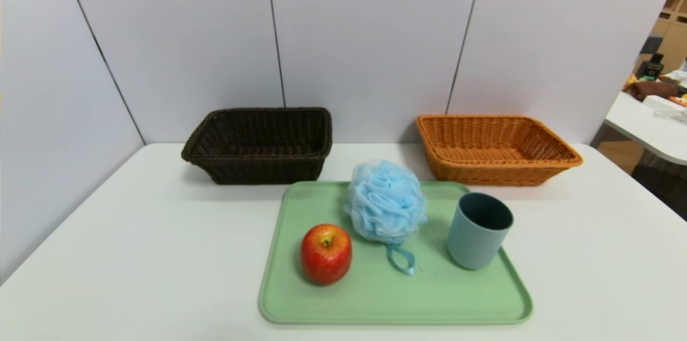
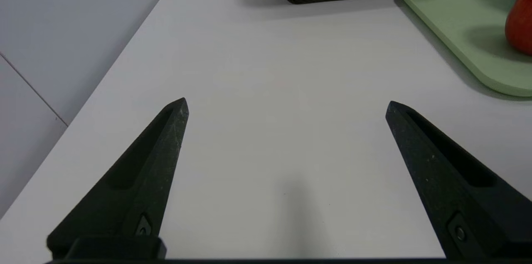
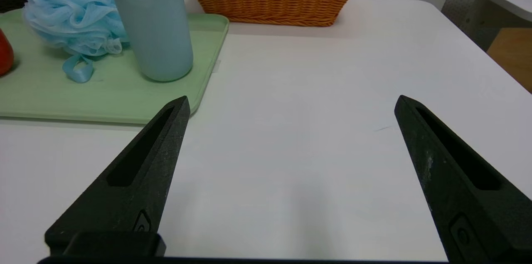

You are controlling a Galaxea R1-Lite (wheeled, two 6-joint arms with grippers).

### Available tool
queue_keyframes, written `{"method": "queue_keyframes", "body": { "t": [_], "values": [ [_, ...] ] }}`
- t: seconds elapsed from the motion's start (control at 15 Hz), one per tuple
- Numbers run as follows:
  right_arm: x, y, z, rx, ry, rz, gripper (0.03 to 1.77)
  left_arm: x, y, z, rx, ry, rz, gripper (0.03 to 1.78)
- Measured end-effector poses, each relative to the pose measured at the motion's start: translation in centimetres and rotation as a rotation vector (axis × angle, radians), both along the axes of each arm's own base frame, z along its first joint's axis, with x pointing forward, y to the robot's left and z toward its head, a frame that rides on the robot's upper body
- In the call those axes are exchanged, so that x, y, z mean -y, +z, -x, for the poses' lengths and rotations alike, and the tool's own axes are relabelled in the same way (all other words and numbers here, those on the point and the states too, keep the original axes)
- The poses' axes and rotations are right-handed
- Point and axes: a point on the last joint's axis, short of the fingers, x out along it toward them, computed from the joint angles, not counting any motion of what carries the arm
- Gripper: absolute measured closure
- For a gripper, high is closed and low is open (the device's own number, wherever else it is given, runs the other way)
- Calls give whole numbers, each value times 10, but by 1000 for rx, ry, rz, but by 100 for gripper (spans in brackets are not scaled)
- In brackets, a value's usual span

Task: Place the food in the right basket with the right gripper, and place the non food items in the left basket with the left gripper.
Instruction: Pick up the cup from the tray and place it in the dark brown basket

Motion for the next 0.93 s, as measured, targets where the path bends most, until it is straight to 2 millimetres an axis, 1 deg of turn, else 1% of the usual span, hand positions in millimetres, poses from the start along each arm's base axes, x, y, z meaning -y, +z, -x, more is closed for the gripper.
{"method": "queue_keyframes", "body": {
  "t": [0.2, 0.27, 0.4, 0.53, 0.67, 0.8, 0.93],
  "values": [
    [-1, 19, 12, -32, 41, 0, 10, 0, 19, 7, -7, -2, 2, 12],
    [-1, 26, 15, -46, 56, -1, 10, 0, 28, 8, -14, -3, 2, 12],
    [-1, 42, 15, -67, 66, -1, 10, 0, 45, 6, -43, -17, 2, 12],
    [-1, 56, 7, -117, 81, -3, 10, 0, 66, -1, -94, -64, 3, 12],
    [-1, 67, -6, -185, 92, -3, 10, 1, 89, -12, -160, -131, 3, 12],
    [-1, 79, -19, -251, 98, -4, 10, 2, 110, -29, -221, -173, 3, 12],
    [-2, 91, -36, -309, 106, -6, 10, 4, 130, -52, -268, -203, 2, 12]
  ]
}}
